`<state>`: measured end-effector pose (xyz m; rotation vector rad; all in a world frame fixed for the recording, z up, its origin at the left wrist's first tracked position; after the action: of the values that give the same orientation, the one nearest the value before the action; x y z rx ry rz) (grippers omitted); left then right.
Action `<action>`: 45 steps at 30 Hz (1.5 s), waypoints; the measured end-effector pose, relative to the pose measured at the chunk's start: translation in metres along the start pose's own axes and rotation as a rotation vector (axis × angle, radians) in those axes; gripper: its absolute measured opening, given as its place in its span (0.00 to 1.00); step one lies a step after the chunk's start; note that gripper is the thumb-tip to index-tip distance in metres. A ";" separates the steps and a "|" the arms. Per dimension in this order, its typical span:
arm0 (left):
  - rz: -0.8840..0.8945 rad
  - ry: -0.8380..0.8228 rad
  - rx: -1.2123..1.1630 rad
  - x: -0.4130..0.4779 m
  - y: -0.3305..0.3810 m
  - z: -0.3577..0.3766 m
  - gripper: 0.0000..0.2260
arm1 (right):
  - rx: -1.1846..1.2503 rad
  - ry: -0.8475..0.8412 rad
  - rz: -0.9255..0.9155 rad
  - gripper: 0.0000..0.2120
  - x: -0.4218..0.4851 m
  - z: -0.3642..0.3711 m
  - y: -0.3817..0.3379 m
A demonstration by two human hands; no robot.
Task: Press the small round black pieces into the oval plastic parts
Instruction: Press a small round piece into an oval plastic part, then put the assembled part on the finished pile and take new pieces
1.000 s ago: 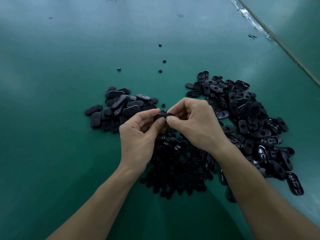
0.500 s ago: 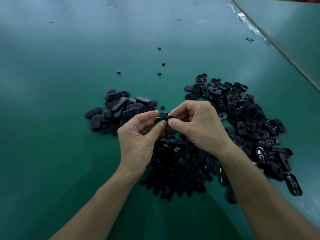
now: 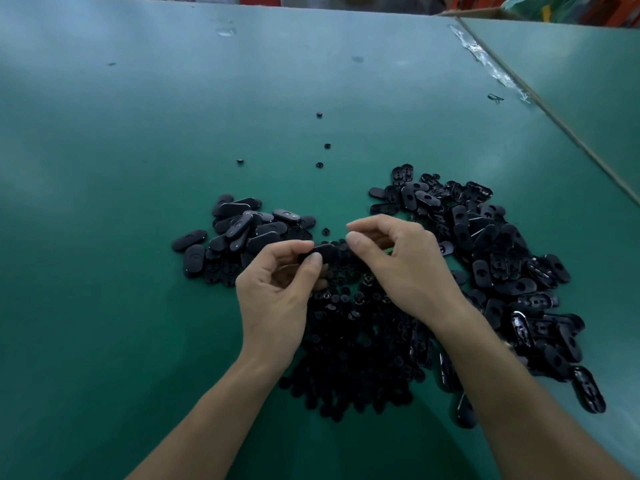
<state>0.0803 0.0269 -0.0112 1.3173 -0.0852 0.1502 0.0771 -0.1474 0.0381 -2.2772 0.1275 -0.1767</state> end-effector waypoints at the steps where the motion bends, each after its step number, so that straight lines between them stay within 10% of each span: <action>1: -0.010 0.027 -0.020 0.000 -0.001 -0.001 0.11 | -0.110 0.046 0.020 0.12 0.002 -0.004 0.006; 7: -0.086 0.150 -0.101 0.001 -0.008 -0.009 0.10 | -0.660 0.052 0.224 0.23 0.006 -0.014 0.041; 19: -0.086 0.108 0.086 0.003 -0.008 -0.009 0.33 | -0.665 0.164 0.131 0.11 0.012 -0.019 0.040; 28: -0.059 0.094 0.104 0.001 0.000 -0.007 0.37 | -0.662 0.180 0.212 0.21 0.011 -0.022 0.051; 39: -0.006 0.038 0.092 0.001 0.001 -0.007 0.16 | -0.669 0.317 0.129 0.11 0.008 -0.026 0.041; 45: -0.006 -0.014 0.035 0.000 0.005 -0.002 0.12 | -0.098 0.270 0.034 0.08 0.005 -0.022 0.032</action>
<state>0.0795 0.0298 -0.0073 1.3537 -0.0908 0.1380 0.0768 -0.1848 0.0285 -2.3374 0.3213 -0.4697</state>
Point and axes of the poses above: each hand's wrist, its own x-axis towards the middle knuckle, its own z-axis out of the palm, y = z × x, the point moved 6 cm from there along x, towards the middle knuckle, and after that the axes turned 2 degrees about -x, right-handed, at the moved point
